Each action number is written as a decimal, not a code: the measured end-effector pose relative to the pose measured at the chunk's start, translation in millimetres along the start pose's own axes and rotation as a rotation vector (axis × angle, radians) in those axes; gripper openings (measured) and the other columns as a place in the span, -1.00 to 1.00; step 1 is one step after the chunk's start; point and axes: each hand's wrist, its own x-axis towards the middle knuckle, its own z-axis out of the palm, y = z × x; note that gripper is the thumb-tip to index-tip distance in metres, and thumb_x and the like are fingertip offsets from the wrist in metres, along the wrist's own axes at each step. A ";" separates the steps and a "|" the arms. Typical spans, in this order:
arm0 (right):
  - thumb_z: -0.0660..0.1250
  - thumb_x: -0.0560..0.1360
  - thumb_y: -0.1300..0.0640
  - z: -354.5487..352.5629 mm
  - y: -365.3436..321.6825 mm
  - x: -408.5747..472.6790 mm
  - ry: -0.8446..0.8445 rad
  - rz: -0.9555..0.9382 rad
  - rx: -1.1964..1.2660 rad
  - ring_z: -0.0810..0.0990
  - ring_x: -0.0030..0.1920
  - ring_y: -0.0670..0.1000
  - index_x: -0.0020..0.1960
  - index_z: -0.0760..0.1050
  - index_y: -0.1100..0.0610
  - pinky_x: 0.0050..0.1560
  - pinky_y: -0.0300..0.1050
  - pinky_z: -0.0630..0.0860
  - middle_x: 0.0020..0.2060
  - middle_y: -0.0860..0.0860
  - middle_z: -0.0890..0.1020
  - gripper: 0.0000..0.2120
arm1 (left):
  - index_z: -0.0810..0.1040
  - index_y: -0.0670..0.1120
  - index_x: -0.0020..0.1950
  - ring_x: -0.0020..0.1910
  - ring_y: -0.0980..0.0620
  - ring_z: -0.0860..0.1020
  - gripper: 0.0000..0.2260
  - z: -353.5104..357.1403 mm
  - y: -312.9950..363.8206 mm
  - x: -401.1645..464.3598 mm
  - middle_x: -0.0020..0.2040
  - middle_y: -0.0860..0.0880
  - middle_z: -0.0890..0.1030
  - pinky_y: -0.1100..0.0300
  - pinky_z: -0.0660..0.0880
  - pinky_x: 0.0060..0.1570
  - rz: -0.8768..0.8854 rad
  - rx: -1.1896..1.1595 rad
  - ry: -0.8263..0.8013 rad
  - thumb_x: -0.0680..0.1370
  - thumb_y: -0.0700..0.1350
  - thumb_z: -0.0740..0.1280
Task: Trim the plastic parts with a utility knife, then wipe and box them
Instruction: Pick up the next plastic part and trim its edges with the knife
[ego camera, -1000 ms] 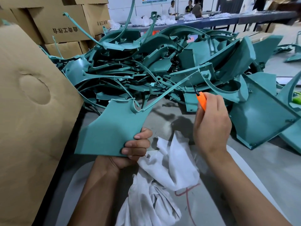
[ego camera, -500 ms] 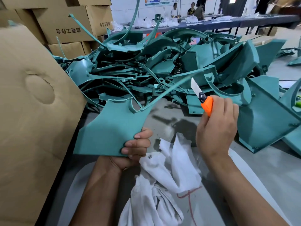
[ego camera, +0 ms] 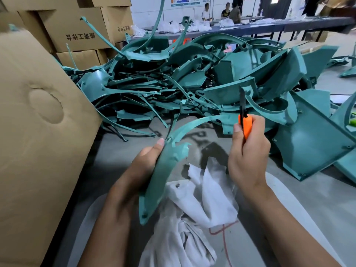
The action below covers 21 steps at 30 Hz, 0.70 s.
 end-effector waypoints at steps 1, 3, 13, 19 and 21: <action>0.12 0.75 0.01 -0.6 0.2 0.3 -0.004 0.014 0.026 0.38 -0.37 -0.06 0.05 0.33 0.03 -0.35 -0.21 0.23 -0.34 -0.12 0.40 -0.87 | 0.50 -0.17 -0.14 -0.55 0.04 0.32 -0.48 1.9 1.4 2.4 -0.43 -0.08 0.36 0.22 0.24 -0.52 0.064 0.088 0.043 0.62 0.29 0.20; 0.12 0.75 -0.01 -0.8 -0.3 0.3 -0.035 0.040 0.070 0.34 -0.43 -0.07 -0.07 0.30 0.00 -0.40 -0.25 0.23 -0.40 -0.11 0.37 -0.77 | 0.51 -0.16 -0.10 -0.57 0.05 0.29 -0.46 7.9 7.1 4.5 -0.44 -0.06 0.34 0.25 0.23 -0.54 0.120 0.138 0.035 0.57 0.34 0.19; 0.14 0.74 -0.01 -6.5 6.1 6.7 -0.034 0.213 0.186 0.32 -0.45 -0.05 -0.15 0.28 0.02 -0.45 -0.14 0.31 -0.40 0.08 0.40 -0.70 | 0.58 -0.02 -0.34 -0.62 0.08 0.32 -0.54 -1.1 13.1 -6.0 -0.52 -0.01 0.38 0.30 0.23 -0.51 0.267 -0.100 0.152 0.62 0.23 0.20; 0.35 0.58 -0.28 -2.7 -8.6 -1.4 -0.364 0.455 0.745 0.42 -0.42 0.02 0.00 0.51 0.01 -0.47 -0.08 0.38 -0.29 0.04 0.53 -0.66 | 0.68 -0.02 -0.01 -0.11 0.08 0.62 -0.79 1.0 24.8 -6.0 -0.13 0.02 0.68 0.21 0.53 -0.11 0.581 -0.454 0.531 0.51 -0.02 0.28; 0.43 0.48 -0.37 -0.3 -12.7 -5.5 -0.509 0.460 0.898 0.41 -0.48 0.01 0.04 0.58 0.02 -0.48 -0.15 0.38 -0.28 0.05 0.59 -0.54 | 0.64 -0.05 0.10 0.02 0.04 0.63 -0.81 9.8 27.2 -4.0 0.03 -0.02 0.70 0.13 0.57 0.02 0.629 -0.446 0.491 0.58 -0.09 0.25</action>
